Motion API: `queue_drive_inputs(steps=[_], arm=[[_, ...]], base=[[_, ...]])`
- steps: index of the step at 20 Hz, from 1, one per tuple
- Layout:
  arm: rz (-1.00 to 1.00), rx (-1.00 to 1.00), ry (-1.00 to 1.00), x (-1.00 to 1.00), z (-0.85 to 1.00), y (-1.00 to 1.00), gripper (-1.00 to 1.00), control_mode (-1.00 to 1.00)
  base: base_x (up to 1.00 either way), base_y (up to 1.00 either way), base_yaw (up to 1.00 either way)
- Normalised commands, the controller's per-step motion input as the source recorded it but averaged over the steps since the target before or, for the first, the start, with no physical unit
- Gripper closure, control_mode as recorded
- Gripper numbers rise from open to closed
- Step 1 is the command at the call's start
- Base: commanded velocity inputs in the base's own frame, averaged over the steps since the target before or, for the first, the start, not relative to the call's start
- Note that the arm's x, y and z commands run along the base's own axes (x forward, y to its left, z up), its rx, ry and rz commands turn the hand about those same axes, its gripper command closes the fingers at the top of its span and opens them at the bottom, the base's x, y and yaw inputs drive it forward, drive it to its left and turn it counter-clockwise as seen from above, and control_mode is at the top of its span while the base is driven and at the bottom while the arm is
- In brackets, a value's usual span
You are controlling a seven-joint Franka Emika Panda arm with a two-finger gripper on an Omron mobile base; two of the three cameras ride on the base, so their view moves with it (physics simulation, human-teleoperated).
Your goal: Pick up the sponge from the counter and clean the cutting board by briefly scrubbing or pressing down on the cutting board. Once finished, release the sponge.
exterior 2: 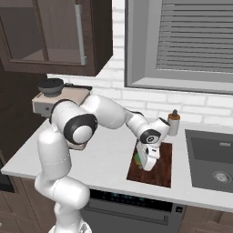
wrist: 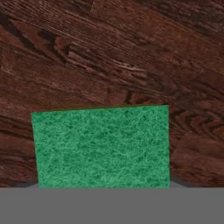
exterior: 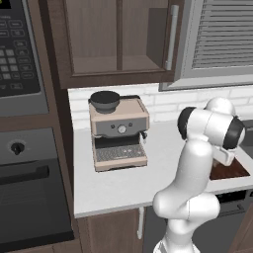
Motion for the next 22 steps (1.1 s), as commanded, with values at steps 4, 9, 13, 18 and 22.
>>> queue_drive_inputs(steps=[4, 9, 13, 18, 22], arm=[[-0.06, 0.00, 0.00, -0.48, -0.02, 0.01, 1.00, -1.00], [-0.07, -0.01, 0.03, -0.40, -0.05, 0.03, 1.00, -1.00], [-0.04, -0.02, 0.04, 0.05, -0.01, 0.14, 1.00, -1.00], [-0.01, -0.03, 0.00, 0.52, 0.00, 0.17, 1.00, -1.00], [-0.02, -0.04, 0.00, 0.62, 0.00, 0.12, 1.00, -1.00]], base=[[0.00, 0.00, 0.00], [0.00, 0.00, 0.00], [0.00, 0.00, 0.00], [0.00, 0.00, 0.00], [0.00, 0.00, 0.00]])
